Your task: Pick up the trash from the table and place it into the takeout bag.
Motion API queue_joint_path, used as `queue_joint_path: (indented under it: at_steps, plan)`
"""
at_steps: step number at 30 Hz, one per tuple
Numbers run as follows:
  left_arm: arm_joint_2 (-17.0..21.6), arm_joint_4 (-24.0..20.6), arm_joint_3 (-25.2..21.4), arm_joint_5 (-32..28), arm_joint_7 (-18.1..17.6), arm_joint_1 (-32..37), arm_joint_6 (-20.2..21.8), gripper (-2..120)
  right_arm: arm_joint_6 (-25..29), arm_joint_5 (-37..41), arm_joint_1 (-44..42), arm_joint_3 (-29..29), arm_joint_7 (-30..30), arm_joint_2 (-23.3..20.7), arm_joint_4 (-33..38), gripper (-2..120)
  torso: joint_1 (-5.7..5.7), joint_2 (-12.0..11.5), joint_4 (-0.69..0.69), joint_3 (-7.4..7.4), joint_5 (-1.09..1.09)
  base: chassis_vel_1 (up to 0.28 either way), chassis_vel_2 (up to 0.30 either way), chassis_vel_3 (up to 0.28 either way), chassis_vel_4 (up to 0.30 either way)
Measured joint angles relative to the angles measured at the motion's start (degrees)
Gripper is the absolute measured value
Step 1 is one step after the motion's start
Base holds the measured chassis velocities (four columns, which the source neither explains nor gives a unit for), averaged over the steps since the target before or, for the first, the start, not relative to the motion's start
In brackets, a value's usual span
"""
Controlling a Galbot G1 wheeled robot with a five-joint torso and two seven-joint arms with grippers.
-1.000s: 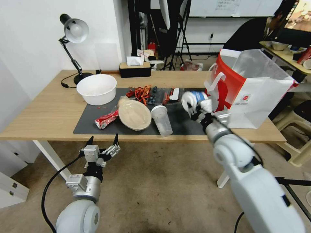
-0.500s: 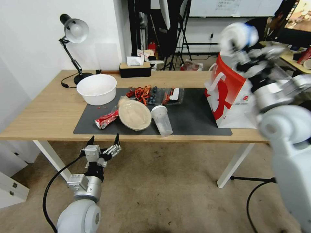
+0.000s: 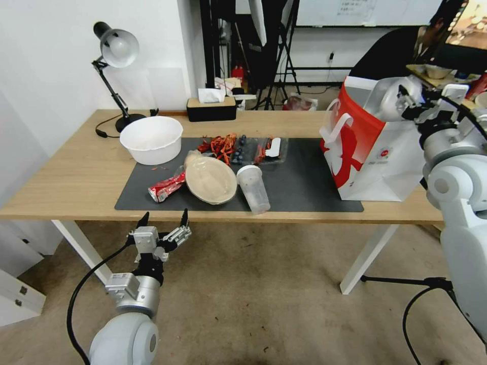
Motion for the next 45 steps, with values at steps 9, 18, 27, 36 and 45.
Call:
queue_joint_path:
  at_steps: [9,18,27,36,45]
  plan:
    - [0.1,-0.1,-0.2,0.0,0.0,0.2,0.0,100,6.0,9.9,-0.9,0.4,-3.5,-0.5,4.2,96,0.00,0.0,0.00,0.00,-0.01,0.000,0.000,0.000,0.000]
    - [0.4,0.1,-0.3,-0.2,0.0,0.2,-0.3,100,17.3,8.3,-15.6,-0.2,-14.1,-0.9,15.8,100,-0.02,0.0,-0.01,-0.01,-0.01,0.000,0.000,0.000,0.000]
    - [0.4,0.6,-0.2,-0.3,0.0,-0.1,-0.6,100,23.3,-9.6,-31.4,-2.2,-13.1,2.8,19.3,100,-0.02,0.0,-0.01,-0.01,-0.01,0.000,0.000,0.000,0.000]
    - [0.4,1.3,-0.2,-0.3,0.0,-0.2,-1.2,100,35.3,-21.0,-42.8,-6.0,-9.0,7.6,12.6,100,-0.02,0.0,0.00,0.00,0.00,0.000,0.000,0.000,0.000]
    - [0.4,1.7,-0.5,-0.3,0.0,-0.1,-1.6,100,41.1,-24.5,-48.1,-9.0,-8.2,10.5,7.6,100,-0.01,0.0,0.00,-0.01,0.00,0.000,0.000,0.000,0.000]
